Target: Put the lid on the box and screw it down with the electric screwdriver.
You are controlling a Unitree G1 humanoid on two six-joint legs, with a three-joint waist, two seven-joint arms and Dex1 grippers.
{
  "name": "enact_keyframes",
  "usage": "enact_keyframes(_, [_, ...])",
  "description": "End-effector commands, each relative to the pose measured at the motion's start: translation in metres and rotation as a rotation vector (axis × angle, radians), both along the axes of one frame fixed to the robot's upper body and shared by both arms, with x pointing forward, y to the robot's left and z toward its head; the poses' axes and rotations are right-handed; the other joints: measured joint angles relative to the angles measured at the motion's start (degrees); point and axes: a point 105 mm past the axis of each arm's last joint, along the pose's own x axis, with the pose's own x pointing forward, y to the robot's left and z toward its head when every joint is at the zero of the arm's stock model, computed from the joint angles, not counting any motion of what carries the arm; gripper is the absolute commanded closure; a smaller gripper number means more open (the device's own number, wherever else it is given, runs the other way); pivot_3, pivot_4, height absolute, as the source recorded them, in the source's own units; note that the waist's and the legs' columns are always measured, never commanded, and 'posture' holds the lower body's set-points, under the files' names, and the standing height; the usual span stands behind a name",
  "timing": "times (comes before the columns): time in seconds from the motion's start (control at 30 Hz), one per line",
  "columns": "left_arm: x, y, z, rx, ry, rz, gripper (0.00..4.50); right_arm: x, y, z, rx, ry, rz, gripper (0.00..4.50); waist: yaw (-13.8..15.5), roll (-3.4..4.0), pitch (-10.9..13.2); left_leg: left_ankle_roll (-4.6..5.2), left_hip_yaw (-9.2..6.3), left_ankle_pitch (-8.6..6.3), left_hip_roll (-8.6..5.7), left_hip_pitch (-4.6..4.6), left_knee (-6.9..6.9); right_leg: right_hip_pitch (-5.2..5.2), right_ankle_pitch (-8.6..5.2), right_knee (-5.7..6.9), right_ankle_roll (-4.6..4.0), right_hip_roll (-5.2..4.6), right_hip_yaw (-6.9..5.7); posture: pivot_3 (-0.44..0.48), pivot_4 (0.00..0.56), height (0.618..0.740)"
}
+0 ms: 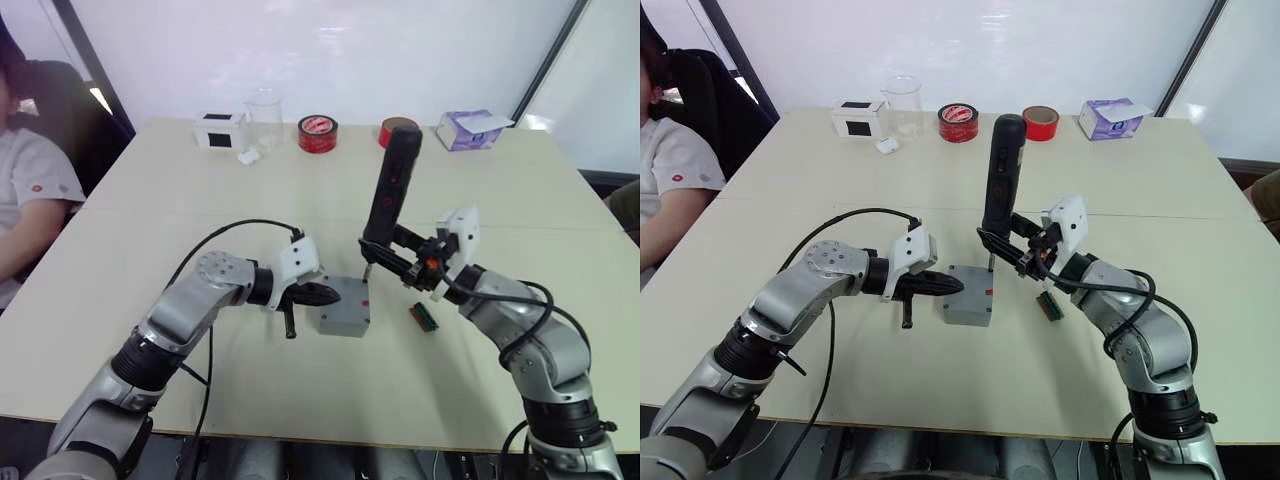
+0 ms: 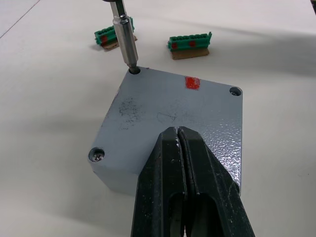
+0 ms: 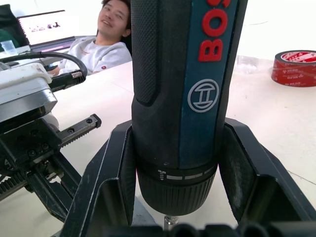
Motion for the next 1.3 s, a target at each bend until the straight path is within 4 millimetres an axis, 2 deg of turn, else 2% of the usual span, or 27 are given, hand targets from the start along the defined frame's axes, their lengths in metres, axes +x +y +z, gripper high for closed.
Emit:
enact_keyframes(0.03, [-0.003, 0.001, -0.014, 0.047, 0.027, -0.004, 4.50, -0.001, 0.002, -0.040, -0.058, 0.149, -0.006, 2.73, 0.0, -0.07, -0.2, 0.00, 0.00, 0.00, 0.00, 0.01, 0.00, 0.00, 0.00, 0.00, 0.00, 0.00, 0.00, 0.000, 0.150, 0.740])
enact_keyframes(0.13, [-0.005, 0.001, -0.017, 0.054, 0.029, -0.006, 4.50, -0.001, 0.002, -0.046, -0.064, 0.164, -0.013, 2.73, 0.0, -0.12, -0.5, 0.00, 0.00, 0.00, 0.02, 0.03, -0.02, 0.02, -0.01, 0.00, -0.02, 0.01, 0.00, 0.000, 0.150, 0.740])
enact_keyframes(0.23, [-0.006, 0.000, -0.018, 0.055, 0.031, -0.011, 4.50, -0.001, 0.001, -0.043, 0.006, 0.183, -0.018, 2.73, 0.0, -0.38, -0.7, 0.00, 0.00, -0.01, 0.05, 0.19, -0.06, 0.16, -0.05, -0.01, -0.09, 0.01, 0.00, 0.000, 0.150, 0.740])
enact_keyframes(0.4, [-0.006, 0.000, -0.018, 0.057, 0.030, -0.013, 4.50, -0.005, 0.002, -0.051, -0.032, 0.189, -0.007, 2.73, -0.1, -0.40, -0.8, 0.06, 0.01, -0.06, 0.17, 0.73, -0.18, 0.62, -0.27, -0.02, -0.34, -0.01, 0.00, 0.000, 0.150, 0.740])
enact_keyframes(1.03, [-0.006, -0.001, -0.019, 0.059, 0.035, -0.011, 4.50, -0.003, 0.005, -0.050, -0.056, 0.177, 0.004, 2.73, -0.2, -0.40, -0.8, 0.07, -0.05, -0.08, 0.22, 0.73, -0.22, 0.60, -0.32, -0.03, -0.40, -0.07, -0.02, 0.000, 0.150, 0.740])
enact_keyframes(1.17, [-0.007, -0.002, -0.019, 0.056, 0.038, -0.014, 4.50, -0.001, 0.005, -0.041, -0.042, 0.155, 0.003, 2.73, -0.2, -0.40, -0.8, 0.07, -0.05, -0.08, 0.23, 0.71, -0.24, 0.57, -0.33, -0.04, -0.42, -0.09, -0.02, 0.000, 0.150, 0.740])
enact_keyframes(1.3, [-0.009, -0.003, -0.021, 0.055, 0.042, -0.020, 4.50, 0.006, -0.001, 0.010, 0.050, 0.046, 0.003, 2.73, -0.2, -0.34, -0.7, 0.07, -0.05, -0.08, 0.24, 0.65, -0.25, 0.50, -0.34, -0.05, -0.43, -0.14, -0.03, 0.000, 0.150, 0.740])
